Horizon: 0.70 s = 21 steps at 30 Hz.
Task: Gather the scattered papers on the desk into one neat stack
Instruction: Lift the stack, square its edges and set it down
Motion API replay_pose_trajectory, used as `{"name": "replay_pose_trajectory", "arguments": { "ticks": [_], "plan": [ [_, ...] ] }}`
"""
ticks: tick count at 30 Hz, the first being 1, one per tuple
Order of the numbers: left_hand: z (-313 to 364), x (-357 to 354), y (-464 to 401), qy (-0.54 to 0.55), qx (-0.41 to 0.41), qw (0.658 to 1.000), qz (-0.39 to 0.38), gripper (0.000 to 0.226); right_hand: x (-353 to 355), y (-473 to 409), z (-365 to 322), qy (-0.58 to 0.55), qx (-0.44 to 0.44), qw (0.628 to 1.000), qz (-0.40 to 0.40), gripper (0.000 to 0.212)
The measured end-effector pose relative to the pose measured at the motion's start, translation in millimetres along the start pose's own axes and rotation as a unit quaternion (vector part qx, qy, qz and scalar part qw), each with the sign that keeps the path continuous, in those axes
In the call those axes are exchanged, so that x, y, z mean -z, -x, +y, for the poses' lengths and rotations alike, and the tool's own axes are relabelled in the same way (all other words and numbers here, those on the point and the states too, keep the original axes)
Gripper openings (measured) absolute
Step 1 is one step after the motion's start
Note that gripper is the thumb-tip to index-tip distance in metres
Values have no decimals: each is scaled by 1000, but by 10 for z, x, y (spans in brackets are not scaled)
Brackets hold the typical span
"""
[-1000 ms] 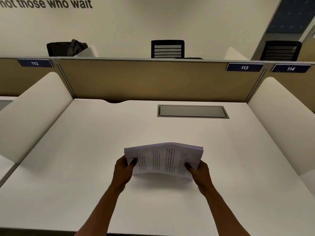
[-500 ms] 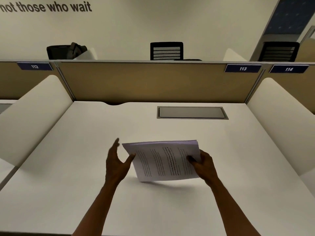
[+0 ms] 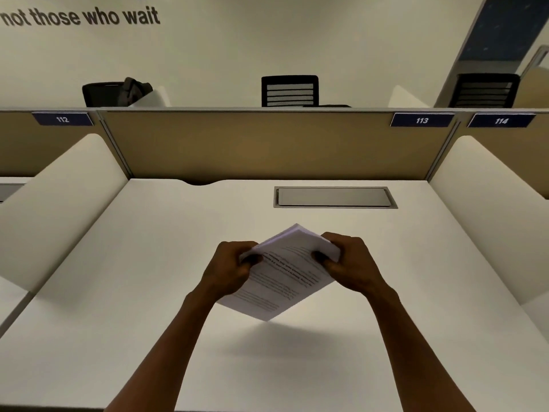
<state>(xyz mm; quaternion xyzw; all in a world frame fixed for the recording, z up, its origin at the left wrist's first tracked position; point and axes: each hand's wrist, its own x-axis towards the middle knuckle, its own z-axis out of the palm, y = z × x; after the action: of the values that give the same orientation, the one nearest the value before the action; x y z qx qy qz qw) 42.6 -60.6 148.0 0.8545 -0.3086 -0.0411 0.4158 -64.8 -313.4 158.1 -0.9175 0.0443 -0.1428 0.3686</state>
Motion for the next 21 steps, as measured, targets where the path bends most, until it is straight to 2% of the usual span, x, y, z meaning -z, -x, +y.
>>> {"name": "replay_pose_trajectory", "arguments": {
  "ticks": [2, 4, 6, 8, 9, 11, 13, 14, 16, 21],
  "plan": [
    [-79, -24, 59, 35, 25, 998, 36, 20, 60, 4, 105, -16, -24, 998, 55, 42],
    [-159, -29, 108, 72, 55, 994, 69, 15, 95, 38, 248, -116, -99, 984, 92, 80],
    [-224, -47, 154, 146, 101, 981, 82, 12, 43, 95, 340, -286, -163, 942, 56, 105],
    [-275, -91, 190, 225, 139, 960, 91, 12, -120, 162, 392, -398, -179, 900, -10, 112],
    [-288, -125, 206, 256, 150, 950, 96, 12, -215, 201, 383, -434, -174, 883, -42, 105],
    [-305, -207, 239, 300, 163, 935, 97, 14, -407, 272, 324, -468, -155, 868, -59, 73],
    [-307, -291, 268, 321, 172, 926, 96, 15, -548, 291, 254, -457, -161, 875, -11, 43],
    [-312, -329, 281, 332, 175, 922, 97, 15, -595, 283, 232, -445, -173, 878, 16, 34],
    [-318, -392, 308, 359, 176, 911, 98, 15, -653, 264, 222, -432, -179, 883, 47, 27],
    [-376, -537, 432, 388, 185, 896, 107, 27, -735, 327, 317, -402, -167, 899, 49, 26]
  ]
}}
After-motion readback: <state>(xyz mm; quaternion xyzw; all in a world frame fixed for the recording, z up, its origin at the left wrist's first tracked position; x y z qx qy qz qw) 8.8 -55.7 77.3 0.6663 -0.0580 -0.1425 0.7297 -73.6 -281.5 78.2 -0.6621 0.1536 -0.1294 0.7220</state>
